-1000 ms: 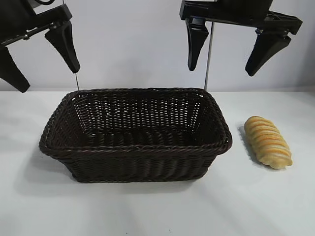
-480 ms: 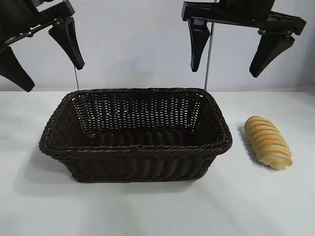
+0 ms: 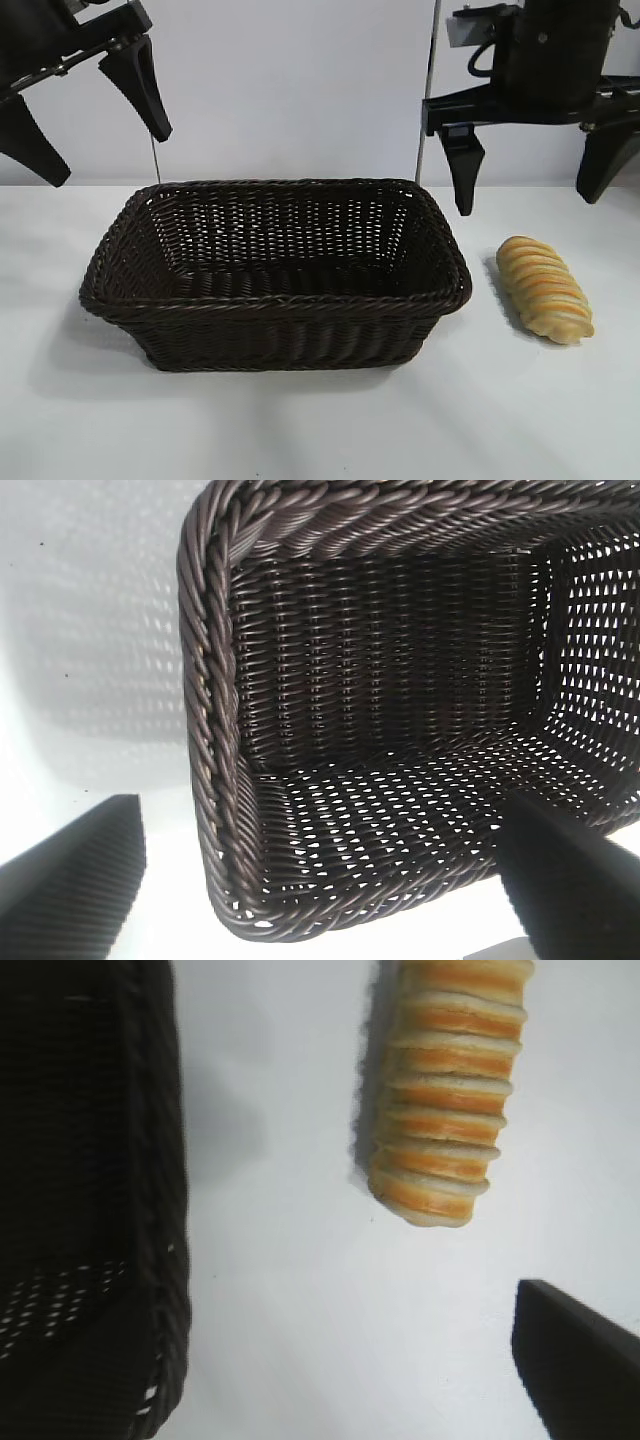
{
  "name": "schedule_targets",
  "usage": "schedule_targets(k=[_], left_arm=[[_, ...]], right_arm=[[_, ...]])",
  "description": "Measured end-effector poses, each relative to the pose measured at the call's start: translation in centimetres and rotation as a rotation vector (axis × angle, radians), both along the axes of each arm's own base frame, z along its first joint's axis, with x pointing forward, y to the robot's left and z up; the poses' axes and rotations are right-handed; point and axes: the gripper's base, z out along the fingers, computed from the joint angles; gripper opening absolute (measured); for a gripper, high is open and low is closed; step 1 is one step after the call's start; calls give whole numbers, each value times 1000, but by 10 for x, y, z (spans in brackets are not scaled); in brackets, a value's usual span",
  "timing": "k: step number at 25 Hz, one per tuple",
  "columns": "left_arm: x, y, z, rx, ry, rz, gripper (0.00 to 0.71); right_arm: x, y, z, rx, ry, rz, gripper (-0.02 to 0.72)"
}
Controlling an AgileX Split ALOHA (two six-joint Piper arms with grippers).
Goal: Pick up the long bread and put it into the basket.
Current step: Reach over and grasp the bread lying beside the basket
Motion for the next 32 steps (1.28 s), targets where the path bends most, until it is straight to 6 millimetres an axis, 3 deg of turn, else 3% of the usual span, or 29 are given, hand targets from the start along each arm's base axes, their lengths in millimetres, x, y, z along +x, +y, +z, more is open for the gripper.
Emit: schedule_targets(k=[6, 19, 20, 21, 24, 25, 32], left_arm=[[0, 0, 0, 0, -3, 1, 686], [0, 0, 0, 0, -3, 1, 686], [0, 0, 0, 0, -3, 1, 686], [0, 0, 0, 0, -3, 1, 686], [0, 0, 0, 1, -2, 1, 686], [0, 0, 0, 1, -2, 1, 686], [0, 0, 0, 2, -3, 1, 686]], right_arm=[[11, -16, -6, 11, -46, -20, 695], [35, -11, -98, 39, 104, -28, 685], [35, -10, -103, 42, 117, -32, 633], [35, -10, -107, 45, 126, -35, 534], [35, -9, -109, 52, 130, -43, 190], [35, -9, -109, 53, 130, -46, 141], [34, -9, -95, 61, 103, -54, 138]])
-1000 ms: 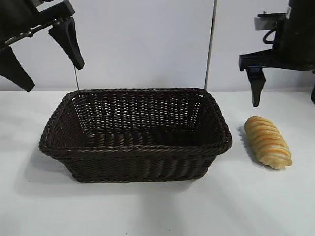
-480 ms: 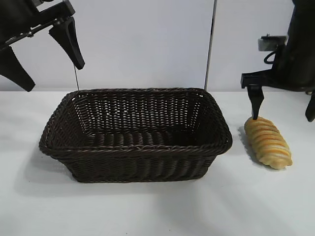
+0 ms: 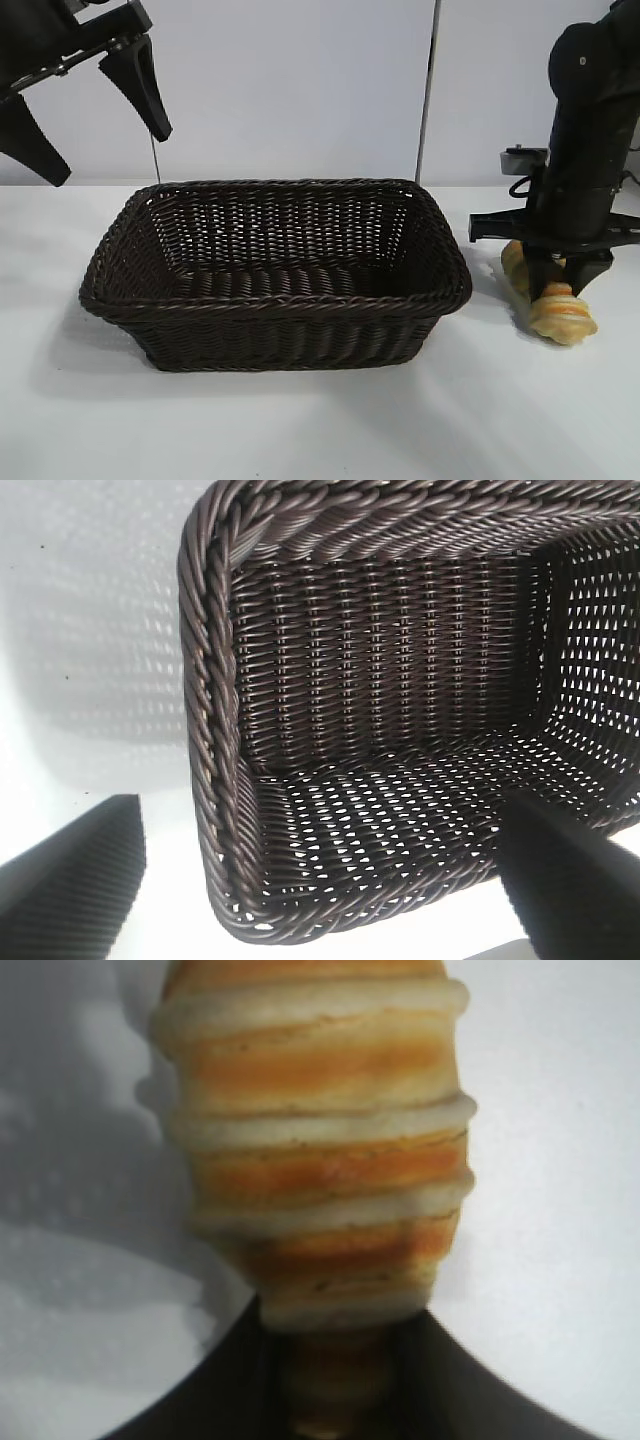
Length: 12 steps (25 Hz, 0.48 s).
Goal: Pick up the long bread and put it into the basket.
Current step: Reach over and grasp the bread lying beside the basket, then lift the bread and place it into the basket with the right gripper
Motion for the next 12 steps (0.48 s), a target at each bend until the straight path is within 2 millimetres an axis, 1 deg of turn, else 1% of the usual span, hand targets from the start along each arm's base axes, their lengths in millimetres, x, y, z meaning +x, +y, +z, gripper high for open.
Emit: schedule_targets(k=[2, 5, 12], left_arm=[[0, 0, 0, 0, 0, 0, 686], [0, 0, 0, 0, 1, 0, 686], [-1, 0, 0, 1, 7, -3, 686]], right_arm=[[-1, 0, 9, 2, -14, -2, 138], [-6, -1, 29, 4, -43, -5, 138], [-21, -4, 93, 22, -165, -11, 138]])
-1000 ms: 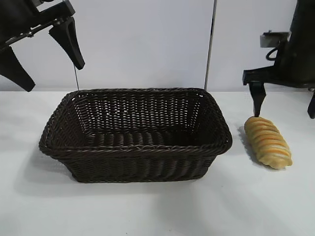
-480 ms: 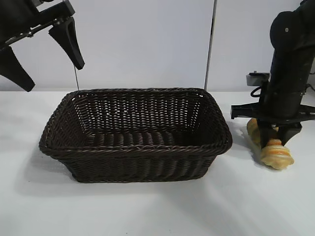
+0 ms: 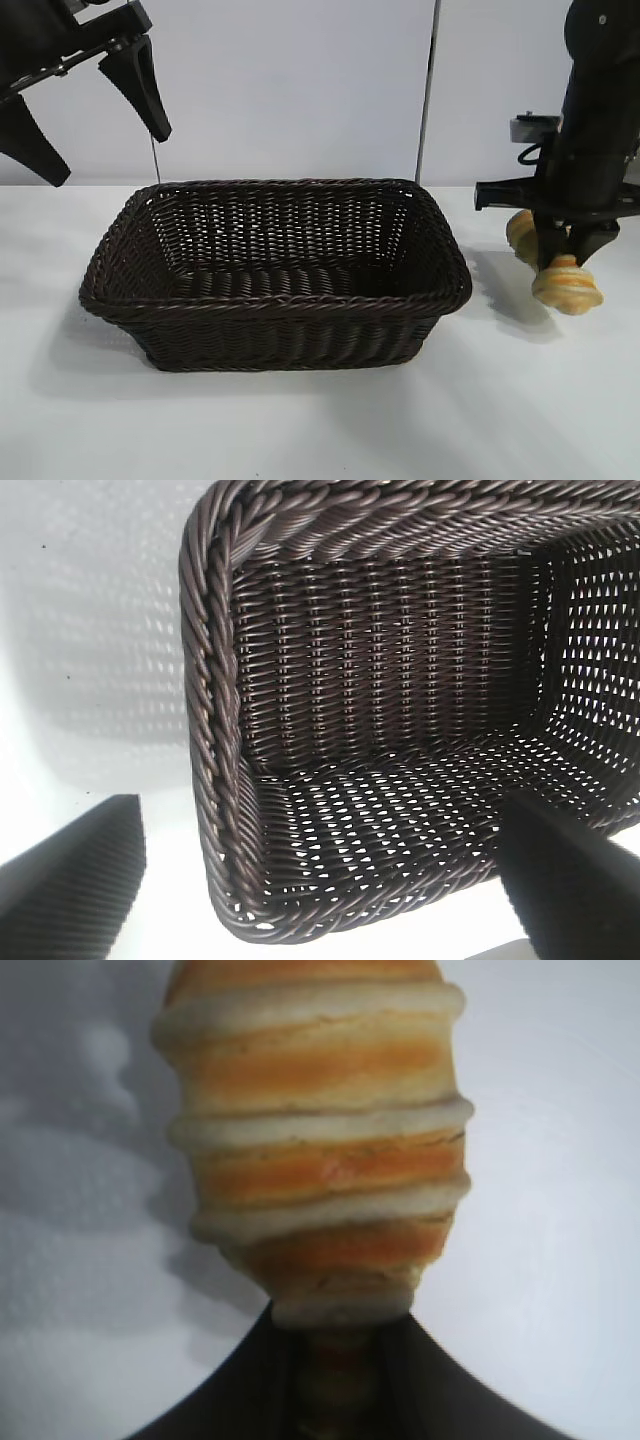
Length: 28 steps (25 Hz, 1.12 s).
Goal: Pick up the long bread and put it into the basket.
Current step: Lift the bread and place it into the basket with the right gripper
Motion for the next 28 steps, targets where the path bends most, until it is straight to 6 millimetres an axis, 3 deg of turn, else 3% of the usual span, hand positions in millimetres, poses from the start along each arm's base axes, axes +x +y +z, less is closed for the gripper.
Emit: schedule_targets(k=[5, 9, 20, 28], left_arm=[[-1, 0, 0, 1, 12, -5, 686], [-1, 0, 0, 1, 13, -6, 686], [-3, 0, 0, 2, 28, -12, 686], [-4, 0, 0, 3, 37, -17, 686]], right_arm=[[2, 1, 37, -30, -21, 120, 138], [5, 8, 53, -30, -45, 317, 138], [3, 38, 58, 18, -142, 906, 138], [-5, 93, 49, -49, -159, 1142, 138]])
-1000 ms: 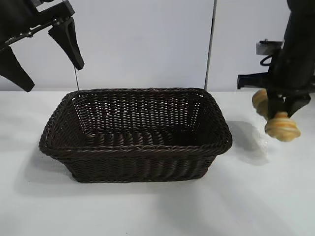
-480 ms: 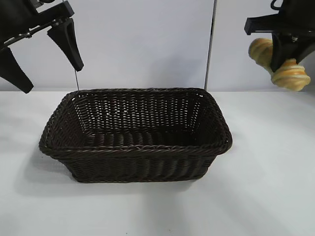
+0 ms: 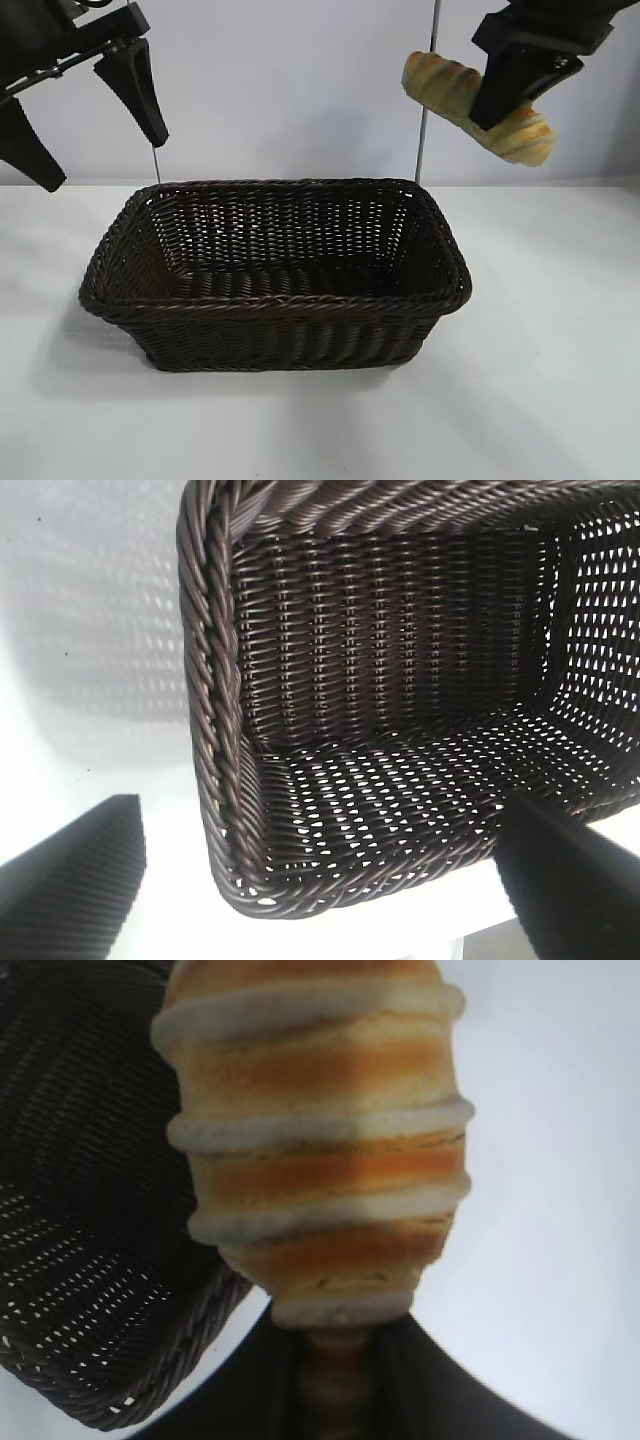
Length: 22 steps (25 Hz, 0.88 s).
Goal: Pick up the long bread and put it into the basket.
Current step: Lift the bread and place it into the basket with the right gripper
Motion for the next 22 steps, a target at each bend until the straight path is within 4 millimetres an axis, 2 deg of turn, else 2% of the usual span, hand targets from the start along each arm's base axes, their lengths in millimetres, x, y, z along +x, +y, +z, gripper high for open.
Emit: schedule_targets(k=[6, 11, 22], left_arm=[[0, 0, 0, 0, 0, 0, 686], [0, 0, 0, 0, 1, 0, 686], [0, 0, 0, 0, 3, -1, 686]], right_arm=[[2, 33, -25, -52, -17, 104, 138], [3, 52, -38, -68, -51, 177, 137], [20, 64, -87, -67, -21, 169, 137]])
